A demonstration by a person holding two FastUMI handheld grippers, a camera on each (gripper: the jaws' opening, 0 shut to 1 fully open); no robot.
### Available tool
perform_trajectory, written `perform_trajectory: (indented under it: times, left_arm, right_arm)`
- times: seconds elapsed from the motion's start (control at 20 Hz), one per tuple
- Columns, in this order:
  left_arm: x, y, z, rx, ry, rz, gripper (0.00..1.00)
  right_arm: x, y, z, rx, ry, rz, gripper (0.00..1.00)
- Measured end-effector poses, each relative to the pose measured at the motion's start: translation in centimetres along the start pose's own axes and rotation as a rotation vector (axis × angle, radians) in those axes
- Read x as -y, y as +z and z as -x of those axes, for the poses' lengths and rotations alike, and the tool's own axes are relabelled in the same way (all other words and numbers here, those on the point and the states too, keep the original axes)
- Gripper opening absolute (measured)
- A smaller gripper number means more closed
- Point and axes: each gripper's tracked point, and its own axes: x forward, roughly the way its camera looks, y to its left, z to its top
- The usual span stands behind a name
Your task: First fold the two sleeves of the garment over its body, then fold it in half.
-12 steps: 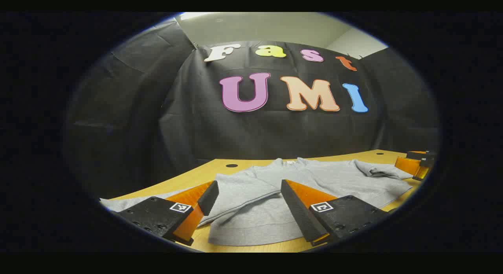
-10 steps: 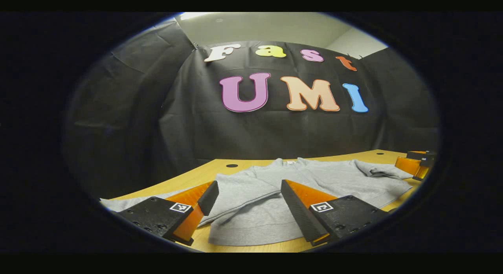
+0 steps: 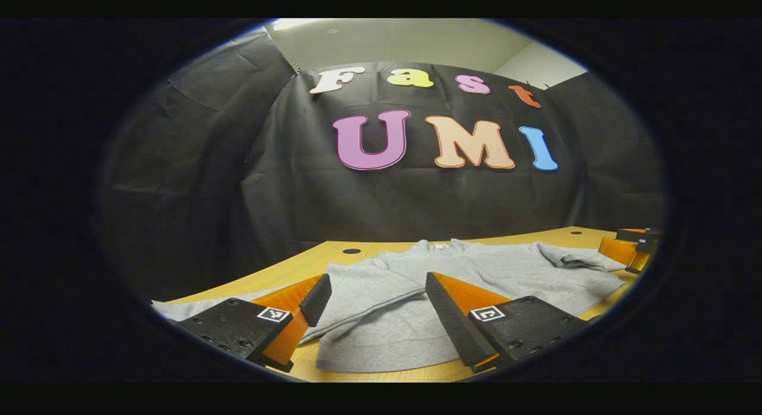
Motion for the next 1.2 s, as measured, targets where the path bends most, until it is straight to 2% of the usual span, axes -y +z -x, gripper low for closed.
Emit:
perform_trajectory:
  times: [0.7, 0.85, 1.0, 1.2]
  left_arm:
    - [0.0, 0.0, 0.0, 0.001, 0.0, 0.001, 0.94]
    - [0.0, -0.1, 0.1, 0.0, 0.0, 0.001, 0.93]
    - [-0.1, -0.1, 0.0, -0.001, 0.0, 0.001, 0.94]
    - [0.0, -0.1, 0.0, 0.0, 0.0, 0.001, 0.94]
  right_arm:
    - [0.2, -0.1, -0.1, -0.002, -0.013, 0.0, 0.98]
    - [0.4, -0.6, -0.4, -0.034, -0.005, -0.027, 0.98]
    - [2.4, 0.4, -0.5, -0.066, -0.039, -0.048, 0.98]
    - [8.2, 3.9, 0.6, -0.115, -0.13, 0.039, 0.98]
